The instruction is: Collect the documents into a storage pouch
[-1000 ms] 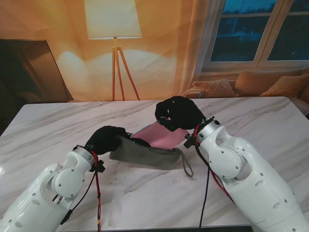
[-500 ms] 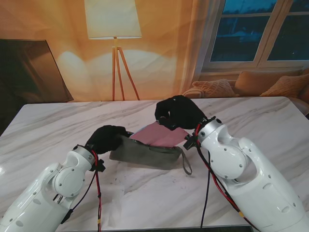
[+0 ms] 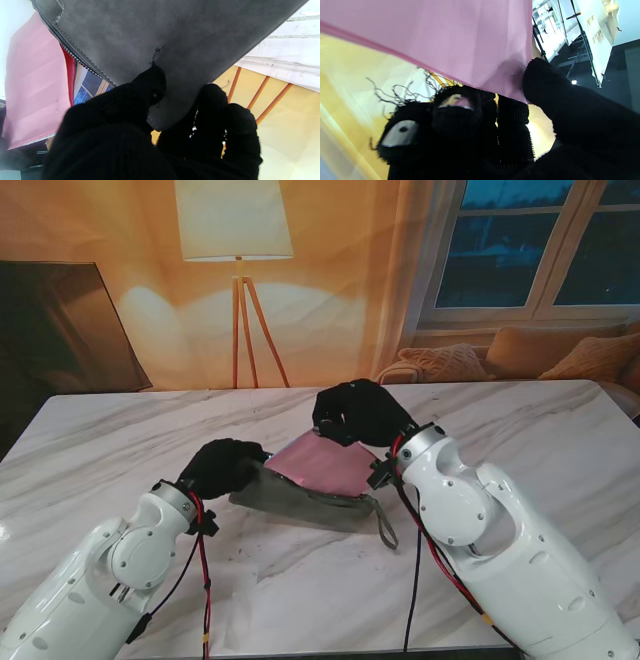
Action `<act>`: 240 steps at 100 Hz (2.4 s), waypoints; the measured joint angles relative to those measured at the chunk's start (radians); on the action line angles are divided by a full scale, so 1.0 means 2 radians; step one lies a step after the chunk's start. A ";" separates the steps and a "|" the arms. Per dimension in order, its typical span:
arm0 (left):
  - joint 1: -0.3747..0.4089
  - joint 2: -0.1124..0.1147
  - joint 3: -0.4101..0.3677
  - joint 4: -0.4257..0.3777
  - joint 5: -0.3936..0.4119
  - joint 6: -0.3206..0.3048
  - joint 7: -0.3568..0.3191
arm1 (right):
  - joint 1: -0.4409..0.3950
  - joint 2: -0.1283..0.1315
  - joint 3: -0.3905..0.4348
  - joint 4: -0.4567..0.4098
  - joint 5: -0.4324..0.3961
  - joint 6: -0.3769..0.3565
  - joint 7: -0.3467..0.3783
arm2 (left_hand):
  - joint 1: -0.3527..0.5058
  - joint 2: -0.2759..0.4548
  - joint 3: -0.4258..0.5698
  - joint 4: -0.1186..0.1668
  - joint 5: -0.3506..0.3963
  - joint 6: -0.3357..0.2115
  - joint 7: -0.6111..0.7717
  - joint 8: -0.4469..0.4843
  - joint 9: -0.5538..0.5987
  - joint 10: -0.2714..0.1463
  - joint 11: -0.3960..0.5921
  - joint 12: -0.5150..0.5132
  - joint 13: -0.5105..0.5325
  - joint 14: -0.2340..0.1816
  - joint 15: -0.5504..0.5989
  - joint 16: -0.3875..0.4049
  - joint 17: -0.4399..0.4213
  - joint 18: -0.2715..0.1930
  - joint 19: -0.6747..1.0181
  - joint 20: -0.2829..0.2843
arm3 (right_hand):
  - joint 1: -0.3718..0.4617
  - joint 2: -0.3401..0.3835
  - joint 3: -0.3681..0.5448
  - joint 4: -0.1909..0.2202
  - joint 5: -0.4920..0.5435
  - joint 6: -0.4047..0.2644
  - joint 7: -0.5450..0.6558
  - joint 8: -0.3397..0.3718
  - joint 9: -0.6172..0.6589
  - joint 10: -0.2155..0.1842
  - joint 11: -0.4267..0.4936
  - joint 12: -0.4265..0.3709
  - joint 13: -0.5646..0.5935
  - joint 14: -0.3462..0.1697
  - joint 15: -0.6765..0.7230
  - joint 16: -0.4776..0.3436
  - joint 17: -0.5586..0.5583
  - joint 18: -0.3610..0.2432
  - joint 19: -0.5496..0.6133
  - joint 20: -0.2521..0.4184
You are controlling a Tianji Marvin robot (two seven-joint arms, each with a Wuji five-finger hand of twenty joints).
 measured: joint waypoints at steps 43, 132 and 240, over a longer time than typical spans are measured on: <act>-0.001 -0.001 0.005 0.002 -0.003 0.008 0.001 | 0.018 -0.006 -0.020 0.034 -0.019 0.006 -0.033 | 0.000 0.000 0.000 0.000 0.000 0.005 0.000 -0.002 0.002 -0.001 0.038 0.012 0.015 0.000 0.029 0.007 0.017 0.000 0.014 -0.001 | -0.019 -0.005 0.000 0.002 0.006 0.010 0.012 -0.022 0.021 -0.005 0.010 -0.010 0.022 0.000 0.018 -0.003 0.026 0.004 0.010 -0.020; 0.001 -0.002 0.006 0.001 -0.008 0.018 0.004 | 0.019 -0.014 -0.031 0.048 -0.055 -0.004 -0.086 | -0.005 0.005 0.001 0.000 -0.004 0.017 0.002 -0.005 0.002 -0.001 0.063 0.013 0.021 -0.001 0.043 0.018 0.025 0.002 0.018 0.012 | -0.050 -0.026 0.021 0.003 0.022 0.021 0.043 -0.025 0.055 -0.020 0.025 -0.034 0.035 -0.001 0.051 0.024 0.085 0.008 0.015 -0.061; 0.007 -0.002 -0.002 0.002 0.005 -0.003 0.012 | 0.046 -0.006 -0.056 0.061 -0.021 0.011 0.005 | -0.037 0.006 -0.007 0.000 0.000 0.023 -0.012 -0.013 0.002 -0.001 0.043 0.000 0.010 -0.001 0.011 0.006 0.016 0.000 0.003 0.003 | -0.075 -0.028 -0.002 -0.005 -0.023 -0.018 -0.044 -0.019 -0.055 0.002 -0.042 -0.037 -0.080 0.011 -0.051 0.002 -0.108 0.012 -0.023 -0.006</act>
